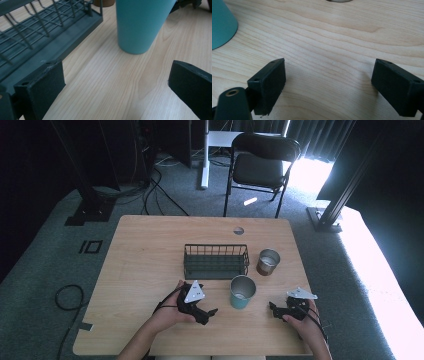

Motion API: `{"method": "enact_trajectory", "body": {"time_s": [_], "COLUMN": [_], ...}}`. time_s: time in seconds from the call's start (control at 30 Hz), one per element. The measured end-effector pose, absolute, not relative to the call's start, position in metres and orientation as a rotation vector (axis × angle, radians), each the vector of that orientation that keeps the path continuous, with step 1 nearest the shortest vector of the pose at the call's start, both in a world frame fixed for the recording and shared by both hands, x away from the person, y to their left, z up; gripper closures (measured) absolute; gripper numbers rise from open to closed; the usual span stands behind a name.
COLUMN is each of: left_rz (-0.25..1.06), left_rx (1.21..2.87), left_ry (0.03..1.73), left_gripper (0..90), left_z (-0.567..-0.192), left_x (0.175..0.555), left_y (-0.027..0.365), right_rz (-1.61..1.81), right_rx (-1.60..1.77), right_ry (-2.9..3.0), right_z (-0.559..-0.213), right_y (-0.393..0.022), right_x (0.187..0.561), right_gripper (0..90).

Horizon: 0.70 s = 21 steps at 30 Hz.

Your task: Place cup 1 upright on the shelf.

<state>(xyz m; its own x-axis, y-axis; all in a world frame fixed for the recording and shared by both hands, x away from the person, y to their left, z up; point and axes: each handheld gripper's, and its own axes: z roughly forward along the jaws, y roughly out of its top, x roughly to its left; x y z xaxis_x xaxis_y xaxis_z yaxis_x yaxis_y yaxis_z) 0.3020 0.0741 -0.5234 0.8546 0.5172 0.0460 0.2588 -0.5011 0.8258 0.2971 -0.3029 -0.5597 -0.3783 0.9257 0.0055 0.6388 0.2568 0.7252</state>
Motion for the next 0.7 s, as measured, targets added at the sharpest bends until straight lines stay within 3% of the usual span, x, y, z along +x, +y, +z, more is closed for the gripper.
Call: {"method": "enact_trajectory", "body": {"time_s": [0.7], "left_rz": [0.327], "left_rx": [2.105], "left_ry": [0.483], "left_gripper": [1.3], "left_z": [-0.520], "left_x": [0.310], "left_y": [0.035], "right_rz": [0.911], "right_rx": [1.423], "right_ry": [2.110], "right_z": [-0.560], "right_y": [-0.303], "right_x": [0.297], "right_gripper": [11.9]}}
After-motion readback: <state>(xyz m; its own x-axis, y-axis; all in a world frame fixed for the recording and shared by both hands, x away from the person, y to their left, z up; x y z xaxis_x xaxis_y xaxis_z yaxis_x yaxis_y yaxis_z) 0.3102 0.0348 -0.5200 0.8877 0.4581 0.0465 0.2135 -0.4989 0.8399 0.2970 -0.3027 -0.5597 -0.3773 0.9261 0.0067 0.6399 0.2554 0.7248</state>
